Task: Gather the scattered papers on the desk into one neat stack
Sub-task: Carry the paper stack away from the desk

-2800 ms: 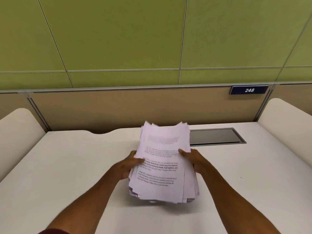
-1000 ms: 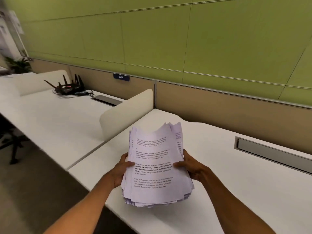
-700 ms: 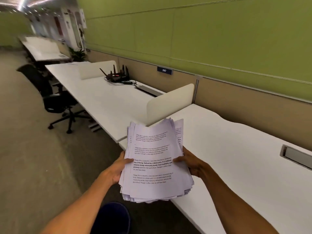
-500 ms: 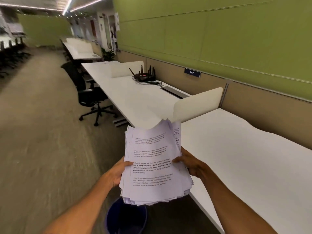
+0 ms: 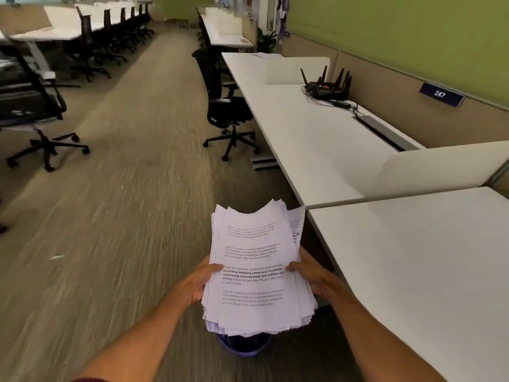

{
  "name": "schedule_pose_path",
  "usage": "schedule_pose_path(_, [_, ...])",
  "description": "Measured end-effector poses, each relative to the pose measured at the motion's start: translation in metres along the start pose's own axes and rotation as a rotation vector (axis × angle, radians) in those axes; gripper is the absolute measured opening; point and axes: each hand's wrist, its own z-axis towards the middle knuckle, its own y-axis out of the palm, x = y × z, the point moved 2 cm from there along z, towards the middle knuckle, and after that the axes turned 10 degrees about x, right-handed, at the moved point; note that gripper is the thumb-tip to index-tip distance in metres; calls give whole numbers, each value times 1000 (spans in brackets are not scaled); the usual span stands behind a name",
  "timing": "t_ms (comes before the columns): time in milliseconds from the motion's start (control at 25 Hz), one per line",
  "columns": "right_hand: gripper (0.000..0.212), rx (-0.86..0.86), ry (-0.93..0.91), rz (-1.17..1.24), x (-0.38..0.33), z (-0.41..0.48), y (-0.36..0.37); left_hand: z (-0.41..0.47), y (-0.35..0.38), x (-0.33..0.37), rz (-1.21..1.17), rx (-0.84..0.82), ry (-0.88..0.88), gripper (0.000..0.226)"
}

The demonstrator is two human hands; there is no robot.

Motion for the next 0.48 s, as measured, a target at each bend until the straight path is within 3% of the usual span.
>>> schedule_pose_path(320, [40,-141,83,-240,77,79,60,68,9,-76,65,250,-110,41])
schedule_pose_path(480, [44,-110,168,-369,147,108,77,105,3,-135,134,370,-220,53])
